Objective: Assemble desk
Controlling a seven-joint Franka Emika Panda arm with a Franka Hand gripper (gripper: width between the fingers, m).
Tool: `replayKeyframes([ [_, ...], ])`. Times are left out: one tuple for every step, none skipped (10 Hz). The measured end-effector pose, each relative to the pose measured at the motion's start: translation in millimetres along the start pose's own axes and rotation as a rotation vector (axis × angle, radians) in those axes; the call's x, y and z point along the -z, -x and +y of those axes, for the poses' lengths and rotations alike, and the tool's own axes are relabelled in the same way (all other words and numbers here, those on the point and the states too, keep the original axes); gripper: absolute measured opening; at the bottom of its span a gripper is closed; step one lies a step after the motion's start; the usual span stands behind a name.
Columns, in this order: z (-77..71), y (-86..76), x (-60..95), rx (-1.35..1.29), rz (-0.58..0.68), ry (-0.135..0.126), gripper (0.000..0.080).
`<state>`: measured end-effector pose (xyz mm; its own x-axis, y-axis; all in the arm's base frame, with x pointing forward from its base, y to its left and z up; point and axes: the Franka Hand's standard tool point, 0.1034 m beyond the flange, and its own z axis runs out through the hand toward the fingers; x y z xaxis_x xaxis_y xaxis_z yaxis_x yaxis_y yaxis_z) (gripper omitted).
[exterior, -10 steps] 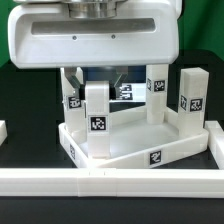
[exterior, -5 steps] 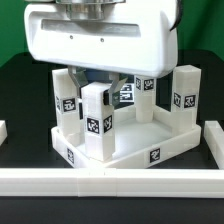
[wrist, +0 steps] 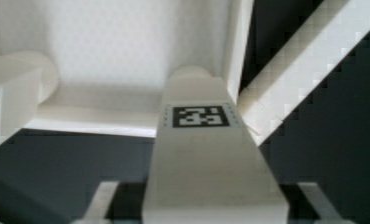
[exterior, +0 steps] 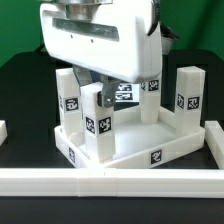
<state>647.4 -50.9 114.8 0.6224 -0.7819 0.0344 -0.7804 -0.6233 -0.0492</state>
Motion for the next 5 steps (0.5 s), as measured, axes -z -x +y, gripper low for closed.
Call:
replayKeyframes([
  [-0.1,0.6,-0.1,0.043,-0.001,0.001,0.0376],
  [-0.1,0.9,-0.3,0.093,-0.001,0.002,0.0562],
  [-0.5,1.5,-0.4,0.238,0.0,0.004,0.0562],
  [-1.9,2.9,-0.5,0.324,0.0,0.004,0.0637],
  [-2.7,3.5,-0.3,0.462,0.0,0.003,0.0646],
])
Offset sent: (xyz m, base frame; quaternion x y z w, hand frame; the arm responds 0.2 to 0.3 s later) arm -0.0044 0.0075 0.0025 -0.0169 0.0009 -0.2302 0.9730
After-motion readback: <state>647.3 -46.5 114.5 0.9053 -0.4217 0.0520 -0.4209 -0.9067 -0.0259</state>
